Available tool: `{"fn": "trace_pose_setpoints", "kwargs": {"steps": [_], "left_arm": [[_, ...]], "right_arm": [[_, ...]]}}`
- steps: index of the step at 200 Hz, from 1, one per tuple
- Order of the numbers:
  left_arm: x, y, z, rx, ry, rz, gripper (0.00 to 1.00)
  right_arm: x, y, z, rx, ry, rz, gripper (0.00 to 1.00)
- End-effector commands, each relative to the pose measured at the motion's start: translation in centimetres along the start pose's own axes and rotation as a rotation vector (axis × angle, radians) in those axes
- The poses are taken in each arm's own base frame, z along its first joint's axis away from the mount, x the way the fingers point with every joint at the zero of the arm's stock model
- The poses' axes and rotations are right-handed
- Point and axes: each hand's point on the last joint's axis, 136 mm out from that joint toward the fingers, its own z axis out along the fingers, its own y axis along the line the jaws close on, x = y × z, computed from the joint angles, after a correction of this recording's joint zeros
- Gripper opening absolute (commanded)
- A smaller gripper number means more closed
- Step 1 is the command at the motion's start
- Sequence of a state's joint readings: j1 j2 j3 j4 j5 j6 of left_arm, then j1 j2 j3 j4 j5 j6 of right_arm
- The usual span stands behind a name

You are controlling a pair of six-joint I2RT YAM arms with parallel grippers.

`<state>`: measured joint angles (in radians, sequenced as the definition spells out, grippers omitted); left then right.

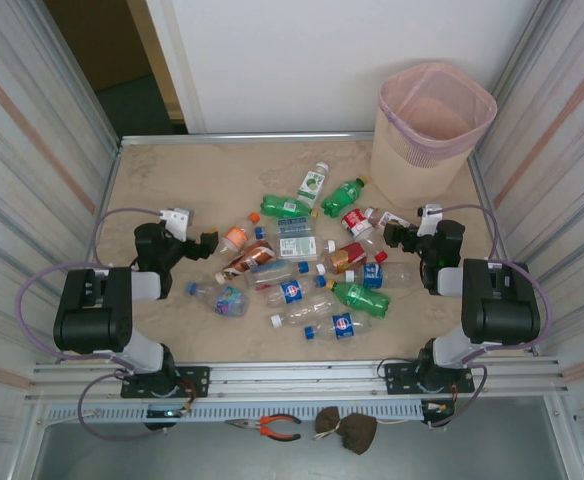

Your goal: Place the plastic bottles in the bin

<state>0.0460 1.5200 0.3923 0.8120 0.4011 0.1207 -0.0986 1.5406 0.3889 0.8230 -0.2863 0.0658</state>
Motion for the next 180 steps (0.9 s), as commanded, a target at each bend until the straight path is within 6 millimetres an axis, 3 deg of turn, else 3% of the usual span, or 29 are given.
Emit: {"fn": "trace_pose_setpoints", "kwargs": {"steps": [1,49,100,144,180], "left_arm": [[-0.9,-0.2,-0.4,0.001,-0.034,0.042,0.99],[-1.3,0.5,-1.4,-0.064,-0.063,0.030,0.99],[-3.3,0.0,-2.2,-0.066,-0.011,0.041,0.99],[-4.1,0.9,-3.3,-0.208,0.065,0.025,0.99],[-5.2,0.3,-3.8,-0.190,0.129,-0.088,0.99]], "right_arm": [[-0.6,-0.3,-0.1,0.021,-0.015,-0.022,0.99],[-1.9,0.0,-0.7,0.038,0.010,-0.021,0.99],[-1.9,1.3,-1.9,0.061,0.069,-0.079,1.00],[-1.6,3.5,-3.0,0.026,0.160,-0.102,0.99],[-1.3,5.5,-4.3,-0.013,0.249,-0.107,0.96]]}}
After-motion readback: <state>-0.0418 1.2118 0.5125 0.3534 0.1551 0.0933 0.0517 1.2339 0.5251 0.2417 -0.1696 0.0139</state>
